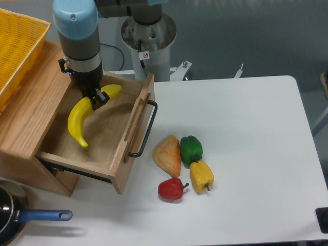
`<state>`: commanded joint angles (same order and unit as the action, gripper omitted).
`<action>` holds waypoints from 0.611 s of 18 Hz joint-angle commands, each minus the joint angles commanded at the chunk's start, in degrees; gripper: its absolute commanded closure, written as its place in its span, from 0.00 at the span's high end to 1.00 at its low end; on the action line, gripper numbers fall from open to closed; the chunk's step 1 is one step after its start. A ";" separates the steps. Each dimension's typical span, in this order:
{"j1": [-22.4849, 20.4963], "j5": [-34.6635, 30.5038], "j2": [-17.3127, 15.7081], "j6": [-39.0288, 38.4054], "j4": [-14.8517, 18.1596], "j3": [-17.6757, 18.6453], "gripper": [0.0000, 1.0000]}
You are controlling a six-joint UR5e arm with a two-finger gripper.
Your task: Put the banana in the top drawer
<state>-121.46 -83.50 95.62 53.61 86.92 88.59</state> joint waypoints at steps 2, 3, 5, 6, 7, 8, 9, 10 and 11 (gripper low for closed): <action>0.09 0.09 0.09 0.00 0.00 0.00 0.30; 0.09 0.09 0.09 0.00 0.00 0.00 0.30; 0.17 0.09 0.09 0.09 -0.09 0.09 0.30; 0.18 0.09 0.18 0.17 -0.09 0.09 0.30; 0.18 0.09 0.35 0.17 -0.26 0.00 0.30; 0.18 0.09 0.44 0.17 -1.05 0.09 0.30; 0.44 0.09 0.53 0.17 -1.49 0.09 0.30; 0.53 0.09 0.62 0.26 -1.67 0.00 0.30; 0.53 0.09 0.53 0.26 -1.67 -0.09 0.30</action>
<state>-120.94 -83.41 96.15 53.88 85.25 88.51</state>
